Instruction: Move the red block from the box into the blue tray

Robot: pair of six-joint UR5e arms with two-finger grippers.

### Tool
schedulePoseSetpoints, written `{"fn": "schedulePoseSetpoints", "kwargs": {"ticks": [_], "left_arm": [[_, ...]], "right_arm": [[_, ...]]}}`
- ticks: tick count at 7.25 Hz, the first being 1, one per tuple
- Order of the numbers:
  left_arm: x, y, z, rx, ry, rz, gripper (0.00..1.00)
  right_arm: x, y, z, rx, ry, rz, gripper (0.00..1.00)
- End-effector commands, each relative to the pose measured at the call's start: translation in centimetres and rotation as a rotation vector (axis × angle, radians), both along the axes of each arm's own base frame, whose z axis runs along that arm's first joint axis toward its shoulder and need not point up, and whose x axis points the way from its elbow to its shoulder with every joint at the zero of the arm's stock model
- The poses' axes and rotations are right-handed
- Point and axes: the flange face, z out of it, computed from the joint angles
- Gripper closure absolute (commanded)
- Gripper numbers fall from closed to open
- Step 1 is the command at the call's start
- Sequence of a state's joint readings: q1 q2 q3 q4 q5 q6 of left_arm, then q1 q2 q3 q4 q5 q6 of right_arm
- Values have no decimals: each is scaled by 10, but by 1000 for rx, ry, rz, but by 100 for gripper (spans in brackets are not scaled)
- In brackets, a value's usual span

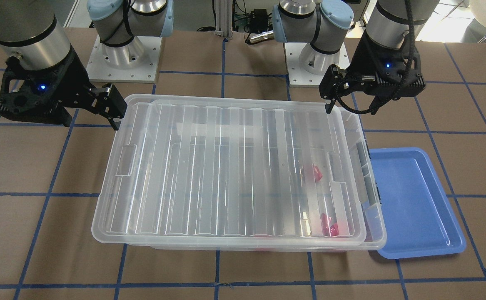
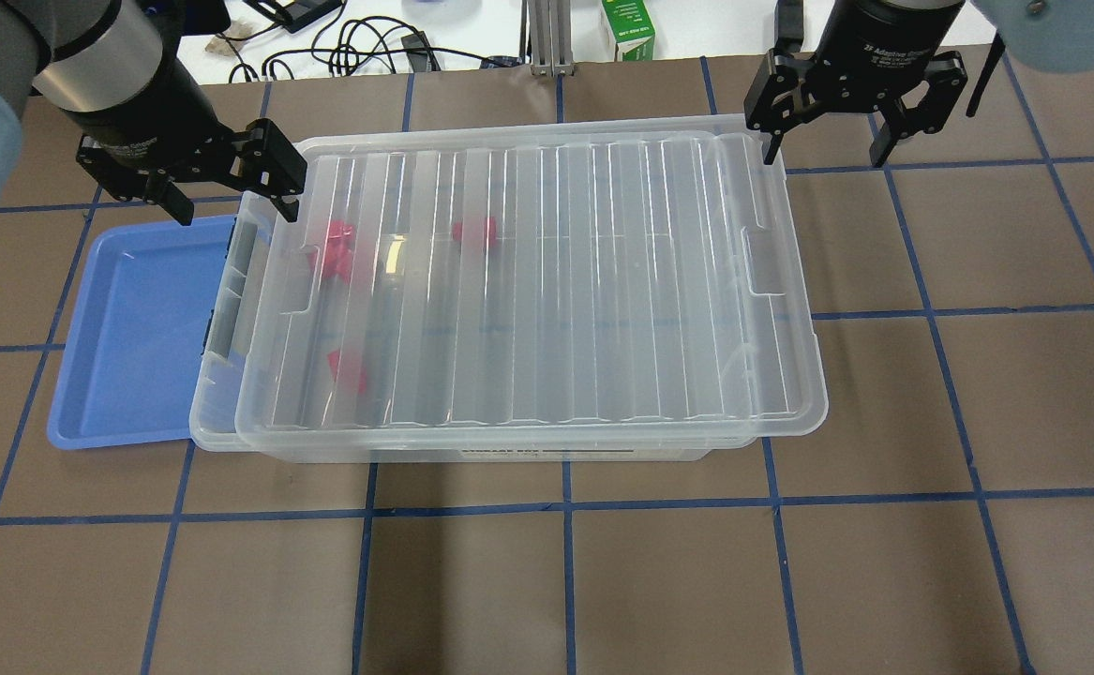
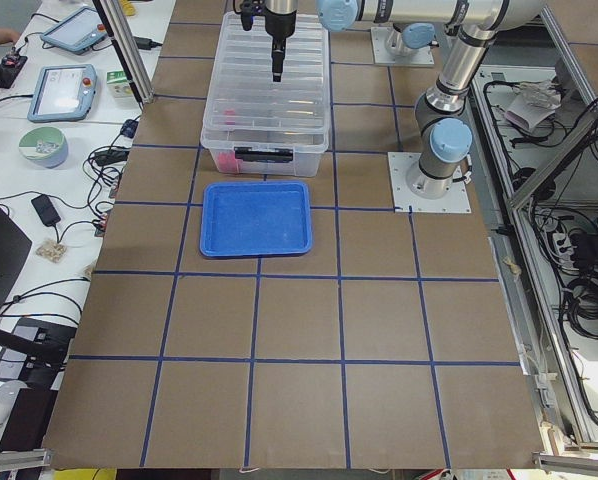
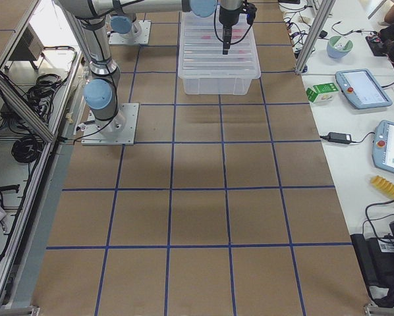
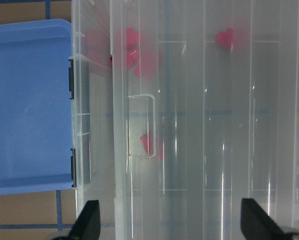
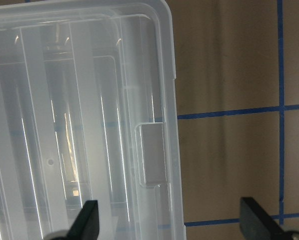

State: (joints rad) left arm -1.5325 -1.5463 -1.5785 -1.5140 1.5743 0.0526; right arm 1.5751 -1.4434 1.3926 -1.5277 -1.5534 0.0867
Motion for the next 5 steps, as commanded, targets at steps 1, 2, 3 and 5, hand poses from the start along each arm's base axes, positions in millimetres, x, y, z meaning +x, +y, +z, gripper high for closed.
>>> {"fn": "schedulePoseSetpoints", "kwargs": {"ticks": [1,2,3,5], "left_arm": [[0,1,1,-2,0,-1,0],[0,1,1,-1,-1,-1,0],[0,0,0,0,0,0,0],[0,1,0,0,2,0,0]], "right_arm": [[-1,-1,0,6,8,4,0],[-1,-1,-4,15,8,4,0],[-1,-1,-6,20,8,4,0],[0,4,-33,61,7,-3,0]]}}
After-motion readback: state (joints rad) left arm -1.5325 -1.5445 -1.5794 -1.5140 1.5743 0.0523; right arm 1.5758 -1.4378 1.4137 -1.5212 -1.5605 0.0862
